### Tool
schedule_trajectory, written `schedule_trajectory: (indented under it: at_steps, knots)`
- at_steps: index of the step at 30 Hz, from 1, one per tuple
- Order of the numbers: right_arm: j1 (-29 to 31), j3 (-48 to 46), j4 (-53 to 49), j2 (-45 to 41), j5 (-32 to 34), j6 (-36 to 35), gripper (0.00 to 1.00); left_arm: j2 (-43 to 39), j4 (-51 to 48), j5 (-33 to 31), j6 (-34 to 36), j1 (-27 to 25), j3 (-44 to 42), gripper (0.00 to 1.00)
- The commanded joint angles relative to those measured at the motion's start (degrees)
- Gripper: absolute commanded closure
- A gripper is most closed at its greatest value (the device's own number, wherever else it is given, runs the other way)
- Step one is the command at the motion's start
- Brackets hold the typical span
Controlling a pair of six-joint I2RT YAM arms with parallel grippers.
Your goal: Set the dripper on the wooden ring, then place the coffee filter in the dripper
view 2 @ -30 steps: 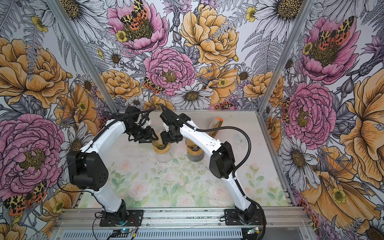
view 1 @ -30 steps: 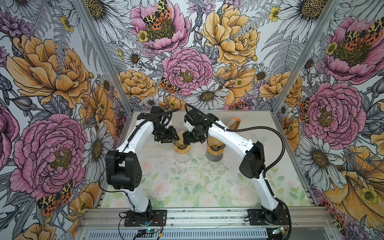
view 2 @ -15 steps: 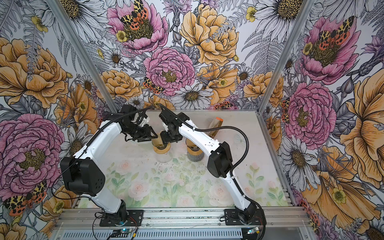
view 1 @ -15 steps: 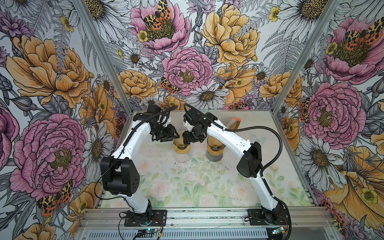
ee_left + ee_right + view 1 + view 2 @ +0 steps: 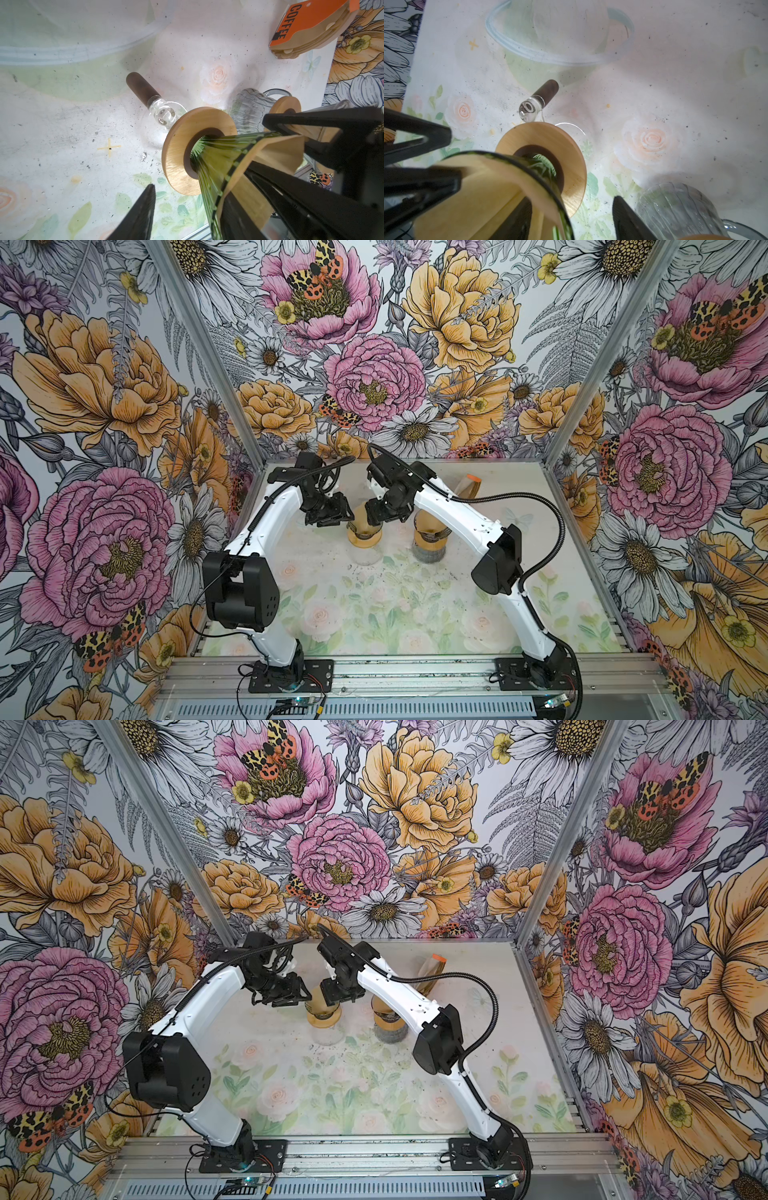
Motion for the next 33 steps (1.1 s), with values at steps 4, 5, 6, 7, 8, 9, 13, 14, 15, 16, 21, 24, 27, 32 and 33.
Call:
schedule_trajectory:
  at_steps: [4,5,6,7,8,9,13,14,15,16,21,24,27,32,33]
  knots:
    - [0.4,2.4,0.6,-0.6,-5.3,-0.4,0.36,0.8,0.8,-1.9,0.7,0.4,-0.3,0.50]
    - [0.4,2.4,0.7,-0.5,-5.5,-0.4,0.36,0.8,0.9,-1.7,0.6,0.4,-0.1,0.50]
    - [2.0,2.4,0.7,-0.3,-5.6,-0.5,0.36,0.8,0.8,-1.5,0.7,0.4,0.0,0.50]
    - [2.0,2.4,0.7,-0.1,-5.8,-0.4,0.36,0.8,0.8,-1.3,0.8,0.4,0.2,0.50]
    - [2.0,2.3,0.7,0.0,-5.7,-0.4,0.36,0.7,0.9,-0.9,0.7,0.4,0.3,0.50]
    - [2.0,2.2,0.6,0.2,-5.0,-0.3,0.36,0.6,0.9,-0.1,0.7,0.4,0.4,0.50]
    - [1.4,0.8,0.7,-0.5,-0.6,0.7,0.36,-0.7,0.9,4.6,0.9,0.1,0.9,0.49]
    - [1.2,0.6,0.7,-0.7,-0.1,0.9,0.36,-1.2,0.8,5.9,1.0,0.0,0.8,0.49]
    - [1.0,0.5,0.7,-1.0,0.6,0.9,0.36,-1.6,0.9,7.3,1.3,0.0,0.8,0.49]
    - [1.0,0.5,0.7,-1.1,0.9,0.8,0.36,-1.9,0.9,8.4,1.4,0.0,0.6,0.48]
    - [1.0,0.3,0.7,-1.3,-0.5,0.5,0.36,-3.0,0.5,9.7,1.4,-0.6,-1.8,0.48]
    - [0.3,0.5,0.8,-1.6,-0.5,0.4,0.36,-3.8,0.3,8.3,1.2,-1.0,-3.3,0.47]
    - [-0.9,0.6,0.9,-2.0,-1.0,0.3,0.36,-4.8,0.1,7.1,0.8,-1.1,-4.4,0.47]
    - [-1.9,-0.3,0.8,-1.6,-1.1,-0.2,0.36,-5.3,-1.1,4.8,0.8,-1.4,-5.1,0.47]
    - [-2.0,-0.5,0.9,-1.5,-1.0,-0.3,0.36,-5.0,-1.4,3.8,0.9,-1.4,-5.0,0.47]
